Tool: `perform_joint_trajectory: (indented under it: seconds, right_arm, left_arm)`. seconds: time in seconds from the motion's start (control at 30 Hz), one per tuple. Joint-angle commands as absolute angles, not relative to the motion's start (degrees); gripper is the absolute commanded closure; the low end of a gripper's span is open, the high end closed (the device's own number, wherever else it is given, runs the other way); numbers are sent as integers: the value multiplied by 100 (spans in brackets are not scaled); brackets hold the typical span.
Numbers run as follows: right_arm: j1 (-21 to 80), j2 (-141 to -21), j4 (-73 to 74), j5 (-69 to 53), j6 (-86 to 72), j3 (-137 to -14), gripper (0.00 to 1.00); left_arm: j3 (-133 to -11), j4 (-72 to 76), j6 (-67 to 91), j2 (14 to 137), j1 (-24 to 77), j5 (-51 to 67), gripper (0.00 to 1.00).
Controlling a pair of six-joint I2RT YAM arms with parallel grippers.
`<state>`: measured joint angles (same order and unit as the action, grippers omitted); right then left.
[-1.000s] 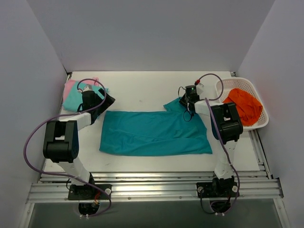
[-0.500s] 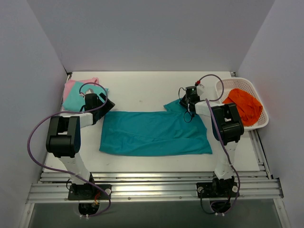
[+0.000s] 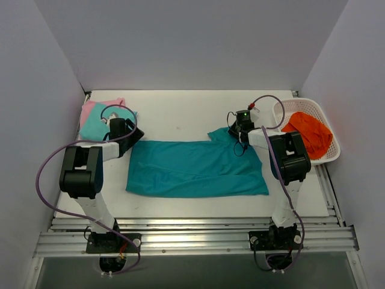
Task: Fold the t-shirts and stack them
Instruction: Grap the side of the flattened tshirt furthest away from the robot with both arms, then fold the other side of the tshirt into a rectangle
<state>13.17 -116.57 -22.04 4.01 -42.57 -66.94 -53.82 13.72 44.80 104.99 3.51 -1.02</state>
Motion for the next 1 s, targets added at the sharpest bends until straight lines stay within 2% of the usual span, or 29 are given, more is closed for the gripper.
perform_joint_trajectory:
  seconds: [0.0,0.13,0.17,0.23,0.27,0.37,0.5,0.6,0.97]
  right_arm:
    - [1292,-11575,-1670,448,-4228,-6601,100]
    - [1283,-11619,-1679,466,-4219,-6609,100]
    - [1283,-11628,-1670,466,-4227,-6618,100]
    - [1283,-11654,-1670,457,-4228,-6653,100]
    - [1283,-11646,-1670,457,-4228,-6653,100]
    - [1283,-11619,-1661,466,-4228,-6653,100]
    - [1283,-11575,-1626,492,-4210,-6671,100]
    - [1283,-11523,-1565,518,-4201,-6715,100]
    - [1292,-10556,-1117,694,-4105,-6864,100]
  left_arm:
    - [-5581,1371,4491,10775,439,0,25]
    - [-5599,1380,4482,10775,448,0,38]
    - [-5599,1380,4491,10775,448,0,45]
    - [-5607,1371,4500,10775,448,0,50]
    - [-5625,1362,4500,10775,448,0,58]
    - [-5643,1336,4500,10749,439,0,68]
    - [-5695,1257,4500,10723,439,-9,92]
    - [-5739,1196,4474,10670,431,-26,98]
    - [-5766,905,4359,9942,431,-132,98]
